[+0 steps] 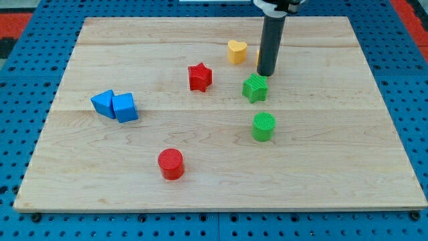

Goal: Move the red star to the top left of the red circle

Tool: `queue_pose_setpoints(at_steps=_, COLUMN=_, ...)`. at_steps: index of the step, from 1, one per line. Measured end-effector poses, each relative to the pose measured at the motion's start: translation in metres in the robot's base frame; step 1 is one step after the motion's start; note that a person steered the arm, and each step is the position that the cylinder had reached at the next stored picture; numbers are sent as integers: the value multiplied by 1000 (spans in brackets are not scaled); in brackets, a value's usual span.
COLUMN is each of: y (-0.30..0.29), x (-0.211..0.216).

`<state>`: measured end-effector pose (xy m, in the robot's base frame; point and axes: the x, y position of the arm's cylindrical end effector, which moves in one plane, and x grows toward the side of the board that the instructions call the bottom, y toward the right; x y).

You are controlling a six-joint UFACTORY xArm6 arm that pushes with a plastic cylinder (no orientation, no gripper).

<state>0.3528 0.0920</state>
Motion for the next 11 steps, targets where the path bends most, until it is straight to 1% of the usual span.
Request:
queue_pose_setpoints(at_steps=1, y=3, x=-22)
queue_pose_setpoints(at_steps=2, y=-43, x=-8)
queue_pose_setpoints(at_steps=3, y=-104, x=19)
queue_pose_setpoints(at_steps=4, y=-134, x=18)
queue_pose_setpoints(at_steps=5, y=-139, x=-24)
queue_pose_setpoints(at_steps=6, y=-184, x=-3)
queue_pose_setpoints(at_steps=8, y=-178, x=89)
queue_pose_setpoints(at_steps=9, y=-161, x=131)
queue_pose_setpoints(at_steps=10, y=-162, x=132)
queue_pose_setpoints(at_steps=11, y=-171, x=96)
